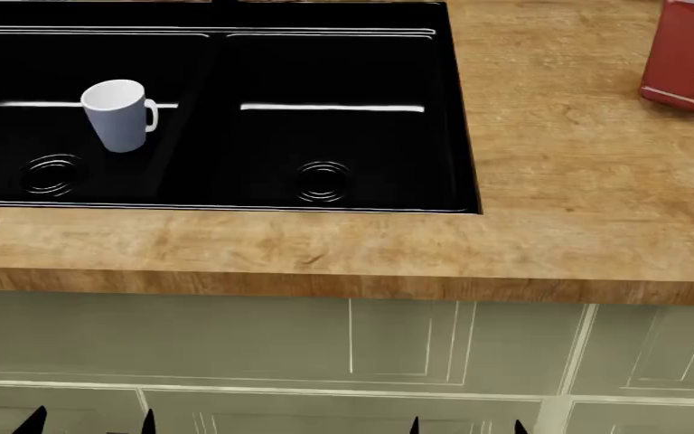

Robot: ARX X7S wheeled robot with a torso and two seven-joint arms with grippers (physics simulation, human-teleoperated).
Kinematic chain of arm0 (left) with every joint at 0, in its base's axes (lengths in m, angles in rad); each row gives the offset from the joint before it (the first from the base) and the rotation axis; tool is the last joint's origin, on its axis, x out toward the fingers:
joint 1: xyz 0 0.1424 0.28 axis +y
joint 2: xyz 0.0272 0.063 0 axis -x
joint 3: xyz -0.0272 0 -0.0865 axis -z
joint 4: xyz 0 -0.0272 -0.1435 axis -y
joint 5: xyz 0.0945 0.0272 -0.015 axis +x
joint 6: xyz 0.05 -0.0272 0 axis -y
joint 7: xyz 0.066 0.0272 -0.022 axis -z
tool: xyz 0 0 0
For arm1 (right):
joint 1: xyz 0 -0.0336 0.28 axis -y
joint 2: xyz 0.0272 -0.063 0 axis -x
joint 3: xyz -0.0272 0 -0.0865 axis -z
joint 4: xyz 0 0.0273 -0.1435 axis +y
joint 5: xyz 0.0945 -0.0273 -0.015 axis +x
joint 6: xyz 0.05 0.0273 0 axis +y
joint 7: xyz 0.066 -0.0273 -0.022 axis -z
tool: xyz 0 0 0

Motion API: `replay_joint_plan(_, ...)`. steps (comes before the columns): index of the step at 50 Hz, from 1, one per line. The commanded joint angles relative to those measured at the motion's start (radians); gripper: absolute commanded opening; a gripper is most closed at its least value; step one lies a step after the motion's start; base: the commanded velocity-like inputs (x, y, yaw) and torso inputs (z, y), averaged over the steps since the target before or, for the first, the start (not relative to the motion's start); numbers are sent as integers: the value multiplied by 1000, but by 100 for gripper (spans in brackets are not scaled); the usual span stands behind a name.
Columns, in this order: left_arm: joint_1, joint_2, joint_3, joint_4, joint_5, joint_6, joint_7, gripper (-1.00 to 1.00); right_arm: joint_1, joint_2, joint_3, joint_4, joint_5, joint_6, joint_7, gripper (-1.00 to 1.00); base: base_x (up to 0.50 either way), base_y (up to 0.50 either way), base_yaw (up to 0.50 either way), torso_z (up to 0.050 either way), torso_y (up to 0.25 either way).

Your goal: Turn on the sink faucet.

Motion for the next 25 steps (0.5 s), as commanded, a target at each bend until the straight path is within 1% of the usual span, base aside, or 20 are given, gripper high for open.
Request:
replay_joint_plan(1, 5, -16, 12, -2, -27, 4, -15, 100, -1, 16, -25, -4, 16, 14, 14, 100, 0, 0, 0, 0, 0)
replay_joint_plan(13, 5, -49, 53, 1, -46, -9, -67, 100, -12, 51, -72, -37, 39, 31, 46, 100, 0, 0, 0, 0, 0)
replay_joint_plan(15, 13, -56, 52, 13, -62, 7, -62, 100, -14, 57, -79, -38, 44, 28, 44, 100, 0, 0, 0, 0, 0)
replay_joint_plan(16, 17, -57, 49, 19, -95, 3, -45, 100, -12, 59, -82, -34, 44, 27, 45, 100, 0, 0, 0, 0, 0)
replay_joint_plan(17, 18, -62, 55, 28, -83, -8, -51, 100, -11, 61, -86, -37, 45, 31, 46, 100, 0, 0, 0, 0, 0)
replay_joint_plan(18, 25, -72, 71, 34, -63, 16, -48, 100, -12, 63, -88, -44, 43, 35, 51, 100, 0, 0, 0, 0, 0)
replay_joint_plan(19, 26, -73, 72, 36, -52, 19, -60, 100, -12, 65, -89, -44, 44, 35, 52, 100, 0, 0, 0, 22, 10)
replay_joint_plan(20, 33, -73, 67, 50, -83, 24, -45, 100, -11, 66, -91, -45, 44, 36, 55, 100, 0, 0, 0, 42, 10)
replay_joint_plan(25, 49, -89, 86, 98, -81, 19, -40, 100, -19, 77, -97, -81, 49, 52, 59, 100, 0, 0, 0, 50, 54)
